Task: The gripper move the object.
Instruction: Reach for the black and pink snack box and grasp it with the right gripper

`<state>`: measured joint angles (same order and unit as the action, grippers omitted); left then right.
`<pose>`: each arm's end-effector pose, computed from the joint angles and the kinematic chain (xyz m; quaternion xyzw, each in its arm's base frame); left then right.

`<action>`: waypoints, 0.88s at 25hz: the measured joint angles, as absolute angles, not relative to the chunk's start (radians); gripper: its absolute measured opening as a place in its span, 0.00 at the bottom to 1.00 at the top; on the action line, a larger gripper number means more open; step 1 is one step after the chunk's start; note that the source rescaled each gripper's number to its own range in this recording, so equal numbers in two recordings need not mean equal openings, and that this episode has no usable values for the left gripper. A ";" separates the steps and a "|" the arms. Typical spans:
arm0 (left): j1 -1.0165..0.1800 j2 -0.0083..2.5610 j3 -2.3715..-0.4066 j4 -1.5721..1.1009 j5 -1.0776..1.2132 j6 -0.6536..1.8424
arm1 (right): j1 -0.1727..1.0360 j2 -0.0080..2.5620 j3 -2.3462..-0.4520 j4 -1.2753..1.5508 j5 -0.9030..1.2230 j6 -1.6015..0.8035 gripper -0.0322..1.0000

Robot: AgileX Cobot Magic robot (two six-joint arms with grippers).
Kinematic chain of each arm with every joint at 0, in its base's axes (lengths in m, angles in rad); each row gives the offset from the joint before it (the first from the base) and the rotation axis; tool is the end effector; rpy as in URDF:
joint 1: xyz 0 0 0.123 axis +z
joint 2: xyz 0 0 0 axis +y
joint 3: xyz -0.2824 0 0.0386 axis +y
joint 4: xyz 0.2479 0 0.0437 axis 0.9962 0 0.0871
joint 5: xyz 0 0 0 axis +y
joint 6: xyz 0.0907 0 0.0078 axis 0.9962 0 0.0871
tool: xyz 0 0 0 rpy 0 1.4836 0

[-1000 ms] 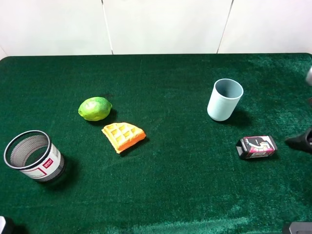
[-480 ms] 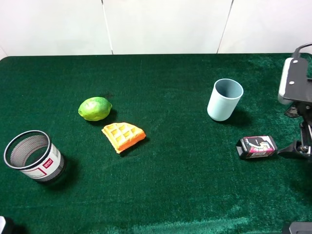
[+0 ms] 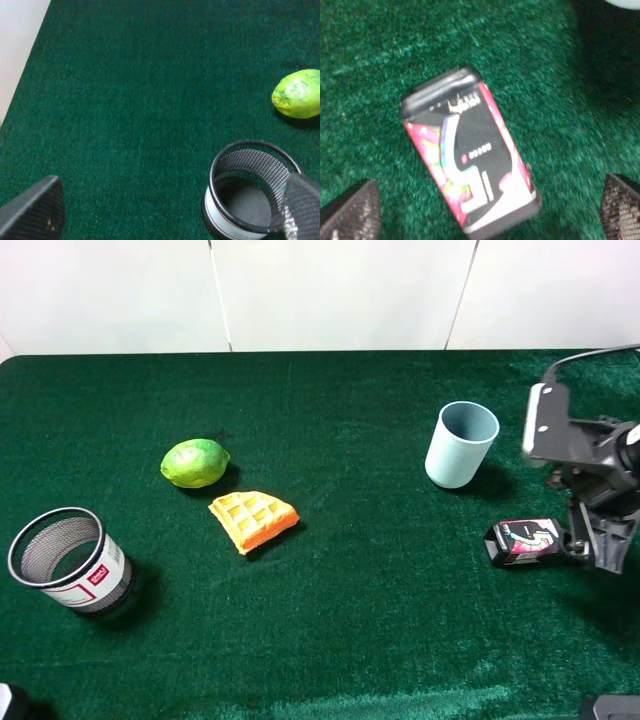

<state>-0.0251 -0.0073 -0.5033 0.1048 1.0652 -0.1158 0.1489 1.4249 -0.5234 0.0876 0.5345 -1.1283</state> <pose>-0.0066 0.0085 0.2780 -0.0410 0.8495 0.0153 0.5258 0.2024 0.0345 0.1520 -0.5638 0.8181 -0.0288 0.1100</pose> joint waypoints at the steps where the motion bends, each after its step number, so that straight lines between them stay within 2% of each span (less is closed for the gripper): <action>1: -0.025 -0.007 -0.503 0.105 1.065 -0.116 | 0.156 1.448 -0.523 0.086 0.521 -1.128 0.93; 11: -0.025 -0.007 -0.503 0.105 1.065 -0.116 | 0.181 1.617 -0.524 0.085 0.413 -1.128 0.91; 22: -0.025 -0.007 -0.503 0.105 1.065 -0.116 | 0.181 1.679 -0.525 0.088 0.388 -1.128 0.91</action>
